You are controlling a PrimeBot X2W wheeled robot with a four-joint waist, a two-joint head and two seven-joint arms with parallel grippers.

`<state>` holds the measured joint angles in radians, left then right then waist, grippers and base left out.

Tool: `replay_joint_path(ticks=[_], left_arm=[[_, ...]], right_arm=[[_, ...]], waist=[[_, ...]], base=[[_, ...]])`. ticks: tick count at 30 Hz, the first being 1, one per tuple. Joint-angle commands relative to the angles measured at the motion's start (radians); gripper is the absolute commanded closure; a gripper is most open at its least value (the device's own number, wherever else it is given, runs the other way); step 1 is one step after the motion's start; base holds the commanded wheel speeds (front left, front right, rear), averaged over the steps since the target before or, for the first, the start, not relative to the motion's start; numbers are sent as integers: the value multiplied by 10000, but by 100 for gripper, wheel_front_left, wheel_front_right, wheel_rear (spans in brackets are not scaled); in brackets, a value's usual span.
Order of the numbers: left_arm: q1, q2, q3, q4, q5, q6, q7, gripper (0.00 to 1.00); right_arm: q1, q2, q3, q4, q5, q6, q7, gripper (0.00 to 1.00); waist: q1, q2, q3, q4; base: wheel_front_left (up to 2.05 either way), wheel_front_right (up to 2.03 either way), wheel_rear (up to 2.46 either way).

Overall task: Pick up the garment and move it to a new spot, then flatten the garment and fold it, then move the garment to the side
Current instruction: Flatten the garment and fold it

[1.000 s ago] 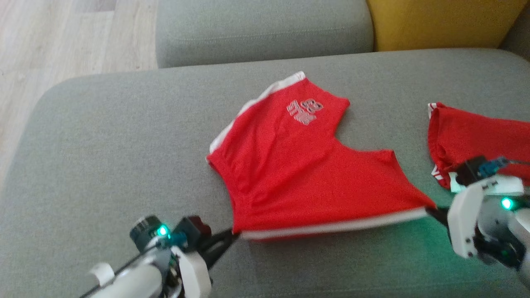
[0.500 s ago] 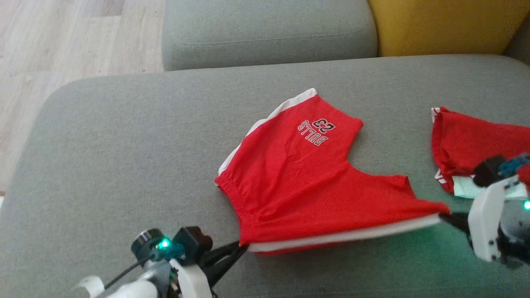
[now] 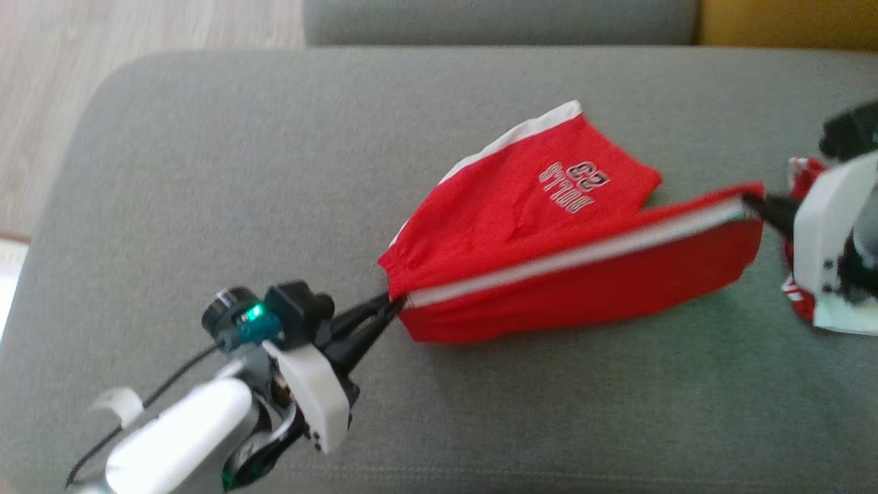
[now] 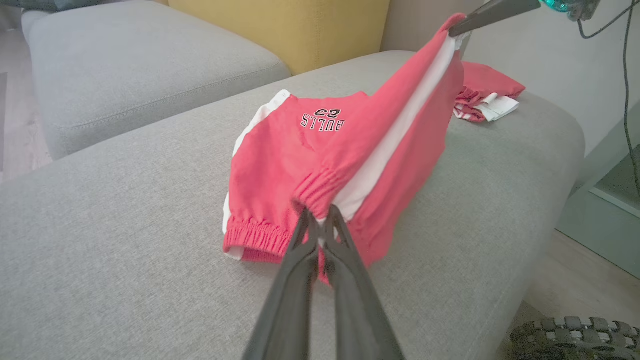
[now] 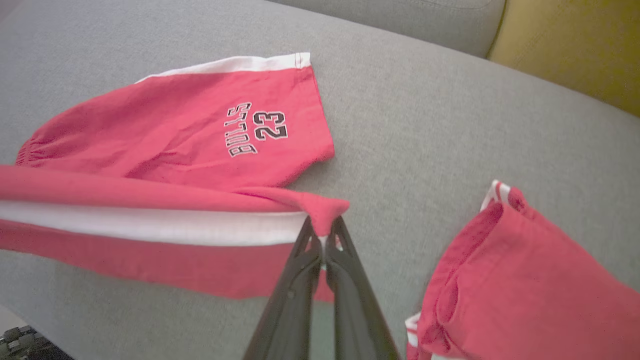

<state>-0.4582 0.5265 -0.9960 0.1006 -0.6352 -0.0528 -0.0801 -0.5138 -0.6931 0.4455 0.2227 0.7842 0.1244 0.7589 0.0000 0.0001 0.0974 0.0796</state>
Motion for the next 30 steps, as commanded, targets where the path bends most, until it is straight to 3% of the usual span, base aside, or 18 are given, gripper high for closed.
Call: replay_joint_path(ticks=[1,20,30], left_arm=[[-783,113,590,-15,-83,-50,-172,100],[-2782,-1494,653,2474,-21,-545,-1209,100],[-3483,-2251,474,3728,-60,-712,-1643,100]], right_arm=[[-656,-132,-137,-178,-299,63,95,100],[-4102,152,822,1797,-1277,63,-162,100],[-5364,270,1972,2975,-1450,63,-677,100]], waist=[[0,-1,578,393],[0,-1,2681,1804],[0,-1,3280,2110]], base=[[0,0,0],[0,0,0],[0,0,0]])
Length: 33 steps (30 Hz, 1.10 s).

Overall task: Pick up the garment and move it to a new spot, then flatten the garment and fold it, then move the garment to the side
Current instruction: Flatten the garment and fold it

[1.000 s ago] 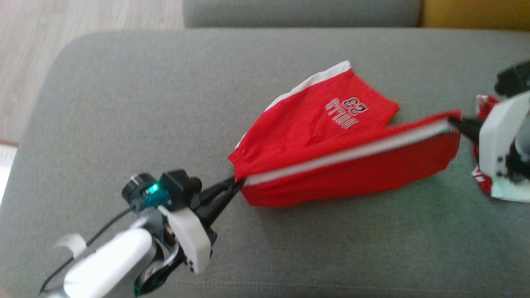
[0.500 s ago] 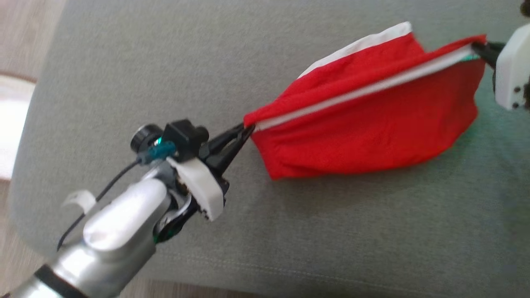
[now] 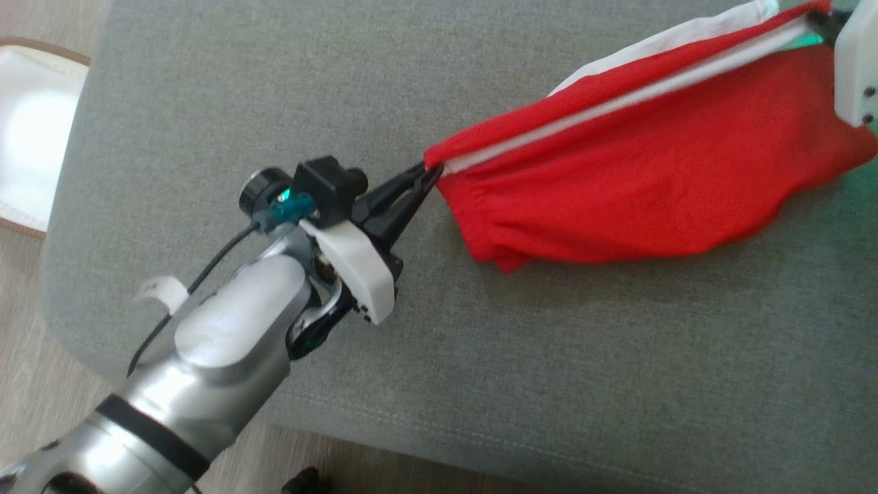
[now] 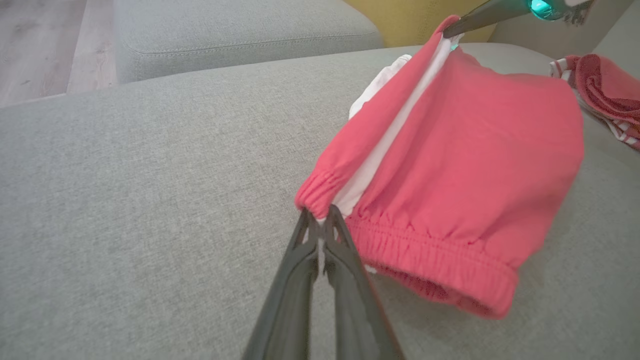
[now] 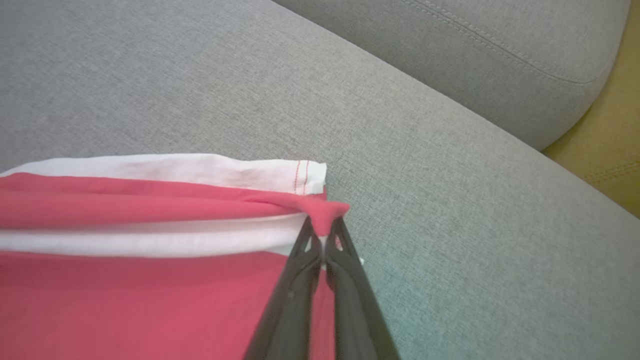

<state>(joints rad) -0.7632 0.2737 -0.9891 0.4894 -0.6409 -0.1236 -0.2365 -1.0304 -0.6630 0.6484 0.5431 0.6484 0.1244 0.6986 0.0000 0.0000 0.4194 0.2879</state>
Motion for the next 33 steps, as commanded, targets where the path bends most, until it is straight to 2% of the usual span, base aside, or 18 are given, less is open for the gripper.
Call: replay_joint_path(ticks=[1,4,5,6,7,8,12,21,29,33], left_arm=[[-503,223,413,-51,6,-11,-106,100],[-717,82,461,252,50,-25,-172,100],[-781,45,492,356,85,-27,-189,100],[-835,22,526,459,140,-25,-204,62],[-871,-2,570,551,194,-18,-217,19],[-888,-20,624,636,238,-4,-227,0],[-846,-33,953,872,408,190,-246,0],[-26,245,2516,465,682,825,-250,0],[1086,183,4156,-494,855,1393,-251,0],[1659,11,4805,-1040,981,1550,-251,0]], right_arm=[[-313,-14,24,-100,-91,63,-159,100],[-639,16,305,254,-184,63,-491,100],[-749,23,411,364,-305,63,-712,0],[-825,65,524,513,-370,63,-866,0],[-883,122,650,637,-388,63,-1013,0],[-934,193,721,773,-375,63,-1191,0],[-1042,455,942,1240,-369,63,-2106,0],[-457,1254,807,1934,-5,63,-4982,0],[772,1896,254,1762,539,63,-7483,0],[1326,2068,-73,1621,539,63,-8302,0]], waist=[[0,0,118,34],[0,0,280,14],[0,0,318,-9],[0,0,341,-50],[0,0,353,-99],[0,0,352,-156],[0,0,237,-448],[0,0,-662,-1327],[0,0,-1782,-2085],[0,0,-2168,-2333]], base=[[0,0,0],[0,0,0],[0,0,0],[0,0,0],[0,0,0],[0,0,0],[0,0,0],[0,0,0],[0,0,0],[0,0,0]])
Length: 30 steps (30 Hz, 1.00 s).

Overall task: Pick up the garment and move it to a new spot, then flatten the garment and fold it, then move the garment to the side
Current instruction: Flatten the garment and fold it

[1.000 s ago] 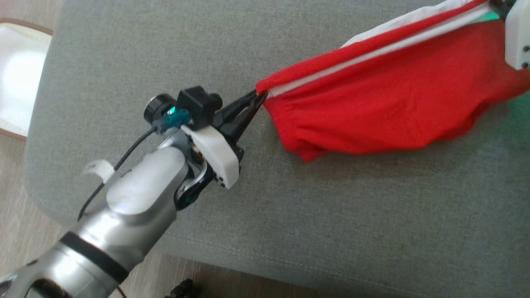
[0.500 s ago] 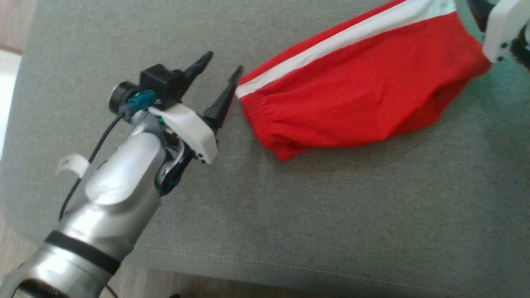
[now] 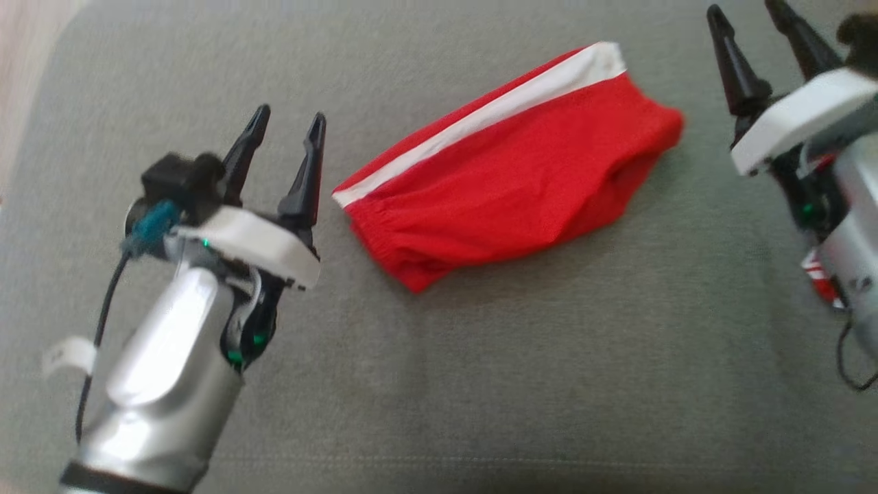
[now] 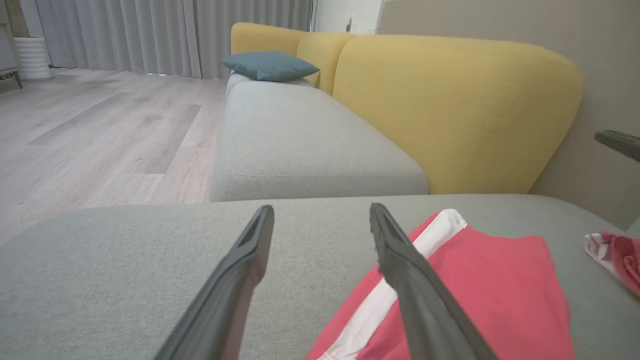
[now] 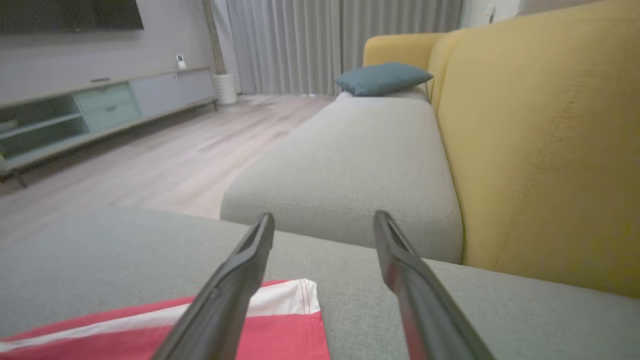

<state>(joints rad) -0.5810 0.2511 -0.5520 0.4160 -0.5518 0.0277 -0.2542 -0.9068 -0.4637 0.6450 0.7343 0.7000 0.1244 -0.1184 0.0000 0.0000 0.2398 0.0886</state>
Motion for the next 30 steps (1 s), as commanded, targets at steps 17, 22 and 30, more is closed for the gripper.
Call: replay_joint_path(ticks=[17,22,30], left_arm=[[3506,-1299,2810,-2205,1521,-188,-76,0],[4277,-1646,3204,-2357,1989,-449,-76,0],[4736,-1964,3471,-2294,2503,-873,-76,0]], right_arm=[[5157,2014,-4134,-2559,-3518,63,-1430,0],[6871,3037,-5206,-3657,-4556,63,-1412,0],[8132,3879,-6001,-4836,-5235,63,-668,0]], waist=[[0,0,-2225,-1445],[0,0,-2371,-1605],[0,0,-2252,-1478]], base=[[0,0,0],[0,0,0],[0,0,0]])
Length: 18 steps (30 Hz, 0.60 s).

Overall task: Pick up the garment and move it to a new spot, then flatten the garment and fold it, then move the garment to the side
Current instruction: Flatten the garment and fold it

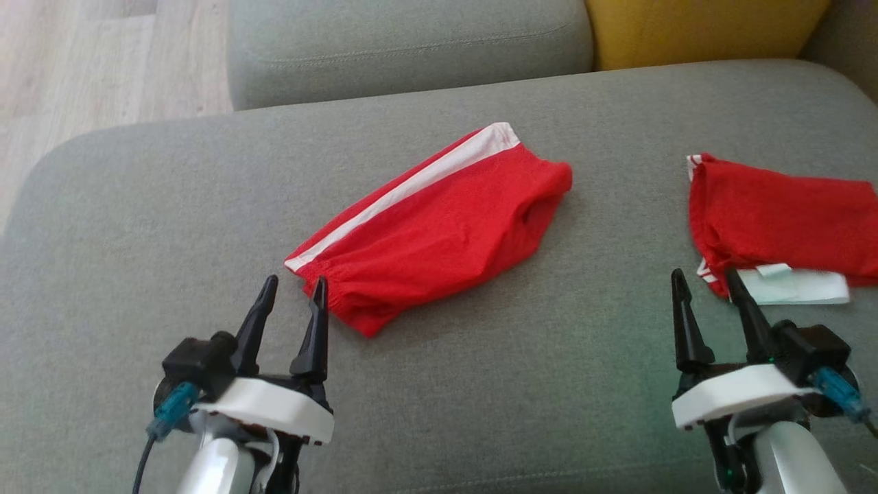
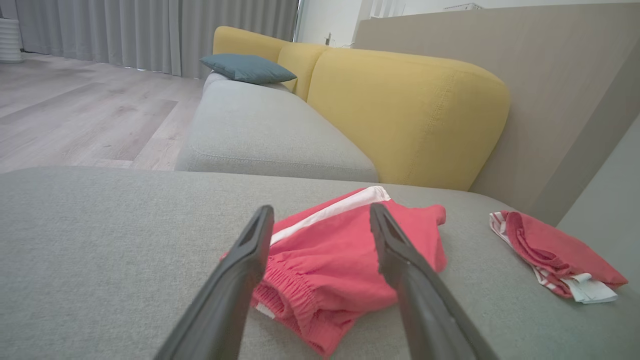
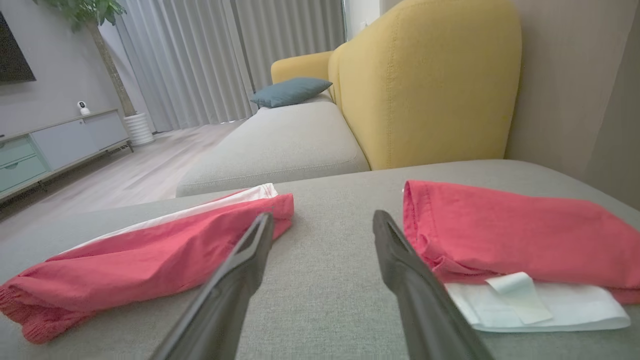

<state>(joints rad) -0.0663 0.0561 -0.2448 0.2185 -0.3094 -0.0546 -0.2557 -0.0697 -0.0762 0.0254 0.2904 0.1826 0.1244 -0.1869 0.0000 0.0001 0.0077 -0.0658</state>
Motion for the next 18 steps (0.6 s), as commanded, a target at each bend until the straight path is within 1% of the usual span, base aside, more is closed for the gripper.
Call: replay_joint_path(ticks=[1,4,8,9,16,18], left_arm=[[-456,-24,395,-318,99,-81,-60,0],[-619,-42,359,-288,140,-154,-60,0],[-898,-53,249,-235,149,-229,-61,0],[-898,-53,249,-235,149,-229,-61,0],[-1410,-56,-32,-161,49,-249,-61,0],[-1531,-57,-121,-134,27,-259,-61,0]], right_arm=[[-235,30,144,-447,-57,63,128,0],[-361,119,-49,-522,235,63,482,0],[-857,215,-312,-360,1183,63,1193,0],[-857,215,-312,-360,1183,63,1193,0],[-2306,255,-921,723,3767,63,2571,0],[-2755,257,-1083,1172,4263,63,2878,0]], waist=[[0,-1,148,127],[0,-1,444,346],[0,-1,1033,743],[0,-1,1033,743],[0,-1,2000,1548],[0,-1,2198,1769]], base=[[0,0,0],[0,0,0],[0,0,0],[0,0,0],[0,0,0],[0,0,0]])
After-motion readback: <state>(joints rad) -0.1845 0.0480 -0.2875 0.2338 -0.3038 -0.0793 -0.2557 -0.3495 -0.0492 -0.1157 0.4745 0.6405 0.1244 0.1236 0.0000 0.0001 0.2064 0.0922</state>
